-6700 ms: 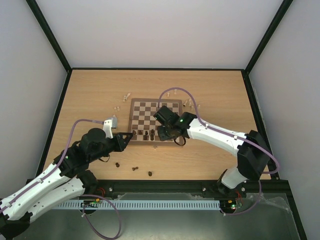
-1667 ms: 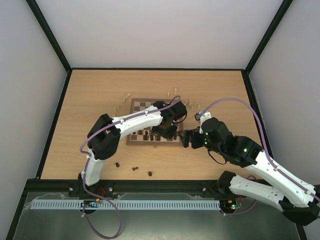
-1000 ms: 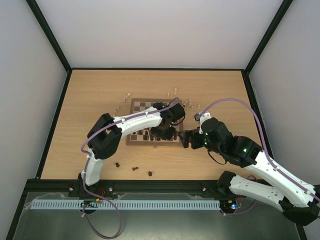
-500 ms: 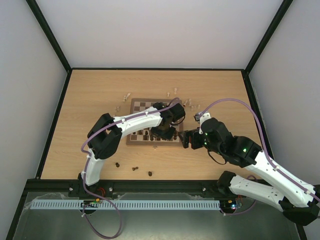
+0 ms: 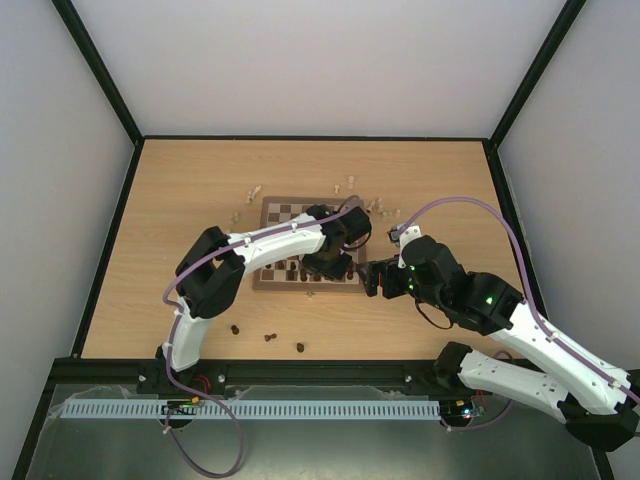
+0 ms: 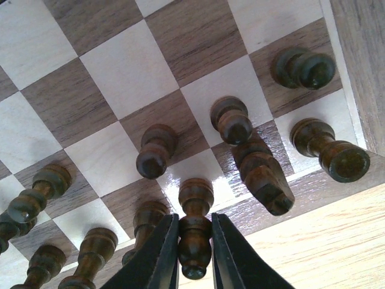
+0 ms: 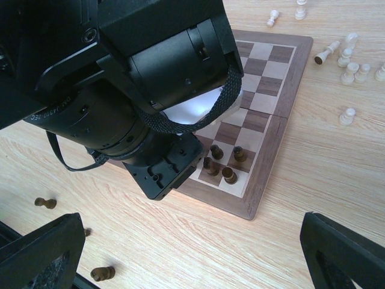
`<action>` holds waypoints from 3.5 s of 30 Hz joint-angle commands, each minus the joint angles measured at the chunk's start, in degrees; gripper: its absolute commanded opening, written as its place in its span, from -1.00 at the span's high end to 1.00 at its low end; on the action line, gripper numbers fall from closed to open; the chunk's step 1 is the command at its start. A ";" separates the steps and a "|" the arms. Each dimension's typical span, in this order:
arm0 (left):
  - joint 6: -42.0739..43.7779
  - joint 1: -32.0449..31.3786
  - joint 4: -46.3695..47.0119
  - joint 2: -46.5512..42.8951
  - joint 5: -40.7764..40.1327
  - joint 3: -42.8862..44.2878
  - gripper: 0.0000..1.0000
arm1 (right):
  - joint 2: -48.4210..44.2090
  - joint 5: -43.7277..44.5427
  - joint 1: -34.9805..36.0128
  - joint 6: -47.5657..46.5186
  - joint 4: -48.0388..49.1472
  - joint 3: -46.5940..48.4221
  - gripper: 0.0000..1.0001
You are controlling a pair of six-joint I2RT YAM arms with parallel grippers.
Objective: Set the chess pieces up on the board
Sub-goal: Place the chess piece on the chessboard, then pick up the chess piece at the center of the board.
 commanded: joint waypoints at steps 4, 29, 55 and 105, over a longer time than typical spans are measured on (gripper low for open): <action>0.29 -0.54 -1.91 2.20 0.05 1.98 0.56 | -0.84 0.03 -0.09 -0.67 -1.15 -0.77 -0.97; -1.20 -1.86 -4.93 -0.65 -1.73 6.26 0.26 | -0.96 -0.07 -0.02 -0.76 -0.90 -0.88 -0.97; -12.28 -2.56 8.03 -42.69 -8.77 -19.88 -0.97 | 3.11 -4.79 -0.10 -1.61 -1.01 -0.24 -0.97; -29.13 -13.46 8.27 -97.36 -18.74 -44.08 -0.98 | 49.28 -7.69 28.35 0.35 10.23 7.08 -0.08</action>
